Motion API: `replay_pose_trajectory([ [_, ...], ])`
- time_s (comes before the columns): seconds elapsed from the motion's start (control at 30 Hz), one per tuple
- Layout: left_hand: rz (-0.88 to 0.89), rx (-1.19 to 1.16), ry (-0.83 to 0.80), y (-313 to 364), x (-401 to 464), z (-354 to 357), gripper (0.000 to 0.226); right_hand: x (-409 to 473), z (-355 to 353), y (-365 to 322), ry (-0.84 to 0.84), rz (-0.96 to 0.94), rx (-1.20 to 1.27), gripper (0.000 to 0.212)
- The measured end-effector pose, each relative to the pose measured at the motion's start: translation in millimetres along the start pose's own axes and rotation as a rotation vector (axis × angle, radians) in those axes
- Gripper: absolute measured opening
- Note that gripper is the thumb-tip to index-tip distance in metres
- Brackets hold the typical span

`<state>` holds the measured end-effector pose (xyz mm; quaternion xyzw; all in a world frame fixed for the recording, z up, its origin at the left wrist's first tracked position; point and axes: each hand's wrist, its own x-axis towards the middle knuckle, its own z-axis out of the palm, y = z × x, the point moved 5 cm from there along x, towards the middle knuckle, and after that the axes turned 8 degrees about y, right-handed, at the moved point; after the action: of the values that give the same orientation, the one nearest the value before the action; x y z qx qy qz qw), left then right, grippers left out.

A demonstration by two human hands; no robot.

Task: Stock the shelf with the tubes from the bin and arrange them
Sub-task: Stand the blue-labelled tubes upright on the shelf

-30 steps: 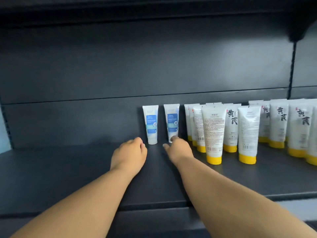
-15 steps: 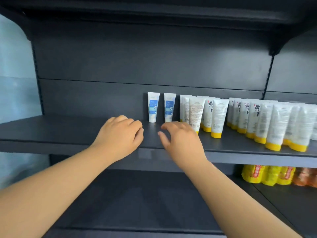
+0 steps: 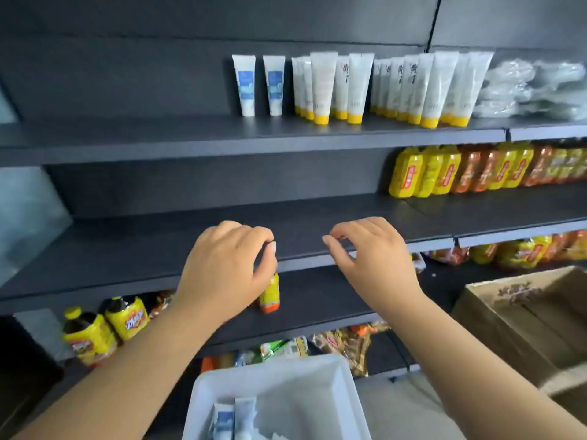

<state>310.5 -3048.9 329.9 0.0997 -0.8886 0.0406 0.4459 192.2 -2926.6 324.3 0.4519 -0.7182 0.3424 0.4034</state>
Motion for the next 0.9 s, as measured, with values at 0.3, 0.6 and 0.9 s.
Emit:
replay_pose_trajectory([
  [0.3,-0.094,-0.036,-0.305,25.5,-122.0,69.5,0.032,-153.8,38.2,41.5,-0.389,0.246,-0.022,0.021],
  [0.6,-0.420,0.060,-0.552,27.7,-217.7,138.2,0.032,-267.6,99.0,74.3,-0.863,0.492,0.164,0.032],
  [0.9,-0.994,0.104,-0.832,10.9,-367.7,164.6,0.031,-376.1,150.2,49.2,-1.368,0.871,0.261,0.029],
])
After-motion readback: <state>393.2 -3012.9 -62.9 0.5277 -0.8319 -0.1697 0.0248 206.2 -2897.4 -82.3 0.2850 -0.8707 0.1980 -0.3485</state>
